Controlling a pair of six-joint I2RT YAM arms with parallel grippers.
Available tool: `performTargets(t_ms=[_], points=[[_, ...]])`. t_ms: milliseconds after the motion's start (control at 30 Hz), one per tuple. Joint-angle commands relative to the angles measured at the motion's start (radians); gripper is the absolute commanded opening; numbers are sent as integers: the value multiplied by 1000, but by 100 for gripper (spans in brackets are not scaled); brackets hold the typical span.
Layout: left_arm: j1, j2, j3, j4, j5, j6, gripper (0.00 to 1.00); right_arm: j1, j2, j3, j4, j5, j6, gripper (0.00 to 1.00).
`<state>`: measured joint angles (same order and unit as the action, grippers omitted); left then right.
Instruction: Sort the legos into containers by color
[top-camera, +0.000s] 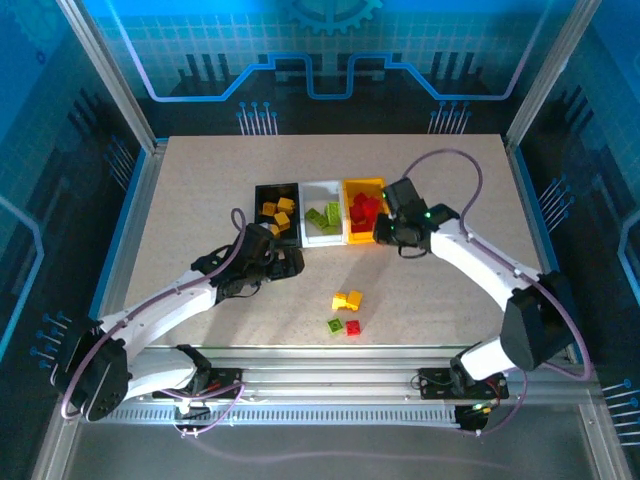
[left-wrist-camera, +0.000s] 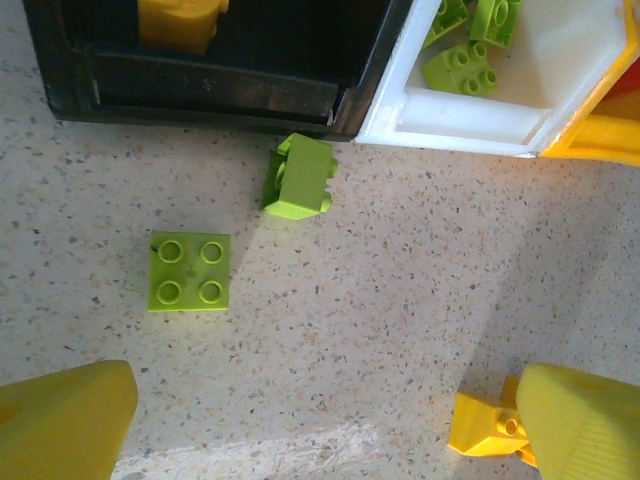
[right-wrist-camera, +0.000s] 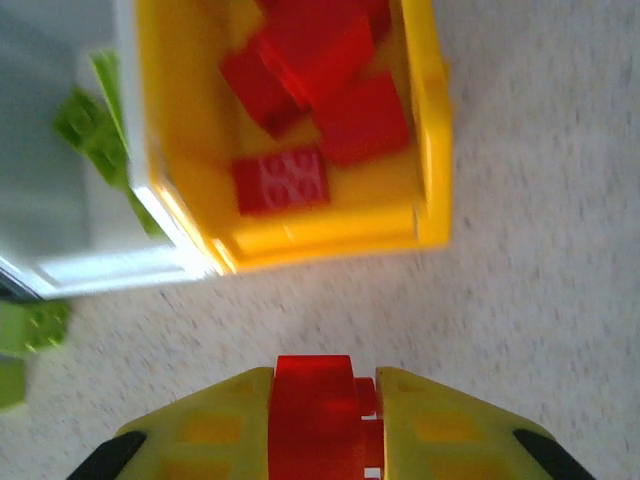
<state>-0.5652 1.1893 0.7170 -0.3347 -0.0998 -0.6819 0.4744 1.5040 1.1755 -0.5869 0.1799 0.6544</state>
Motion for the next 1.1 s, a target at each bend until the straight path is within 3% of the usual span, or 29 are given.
performTargets(t_ms=[0,267,333,433,533,667,900,1067], points=[[-5,15,-17,16,49,8,99,-24,138,121,2,42,-64,20],[-12,19,-16,5,75,24,99,-28,391,346,-32,65,-73,26],[-16,28,-13,3,86,32,99,-28,418,369,-22,50,-70,34],[-20,46,-2,3,97,48,99,-26,421,391,0,28,-65,54],[-33,69,19,3,104,69,99,-23,381,391,8,19,-65,64],[-93,142,84,-14,91,106,98,-22,270,309,33,9,-52,69],[-245,341,232,-17,69,187,98,-34,59,85,64,8,-40,70],[-305,491,316,-47,49,215,89,-65,-43,-31,71,-3,-29,71]])
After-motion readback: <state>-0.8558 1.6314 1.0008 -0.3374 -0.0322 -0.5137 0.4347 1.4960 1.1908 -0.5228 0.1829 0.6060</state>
